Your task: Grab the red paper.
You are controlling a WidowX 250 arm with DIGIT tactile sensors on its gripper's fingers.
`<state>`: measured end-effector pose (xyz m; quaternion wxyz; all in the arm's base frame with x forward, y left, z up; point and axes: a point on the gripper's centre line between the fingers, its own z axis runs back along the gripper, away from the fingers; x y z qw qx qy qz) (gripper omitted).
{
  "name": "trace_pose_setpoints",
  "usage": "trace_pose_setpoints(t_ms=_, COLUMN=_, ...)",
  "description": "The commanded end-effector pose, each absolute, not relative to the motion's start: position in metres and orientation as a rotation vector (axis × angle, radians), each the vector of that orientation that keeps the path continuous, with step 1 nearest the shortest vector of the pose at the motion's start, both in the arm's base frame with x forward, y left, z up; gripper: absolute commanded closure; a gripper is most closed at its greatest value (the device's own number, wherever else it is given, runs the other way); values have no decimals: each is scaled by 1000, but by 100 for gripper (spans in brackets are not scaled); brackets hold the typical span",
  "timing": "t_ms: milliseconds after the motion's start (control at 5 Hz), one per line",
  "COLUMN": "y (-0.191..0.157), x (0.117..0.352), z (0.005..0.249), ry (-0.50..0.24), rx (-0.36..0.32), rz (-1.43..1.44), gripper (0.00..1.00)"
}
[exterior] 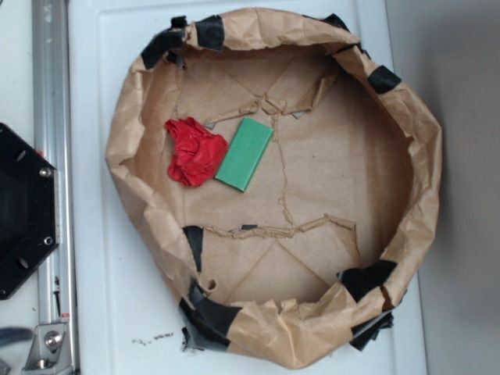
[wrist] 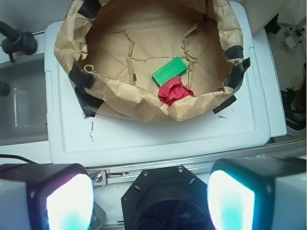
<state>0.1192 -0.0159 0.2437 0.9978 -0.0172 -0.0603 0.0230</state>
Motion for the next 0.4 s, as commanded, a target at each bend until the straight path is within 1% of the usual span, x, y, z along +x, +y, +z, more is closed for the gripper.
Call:
trace_pose_setpoints(t_ms=0, y=-16, x=119, z=244, ry=-121, rx=-34, rz=46, gripper=0)
trace_pose_setpoints(t_ms=200, y=-9, x=164, z=228, ry=-242, rx=-133, rz=-56, gripper=0)
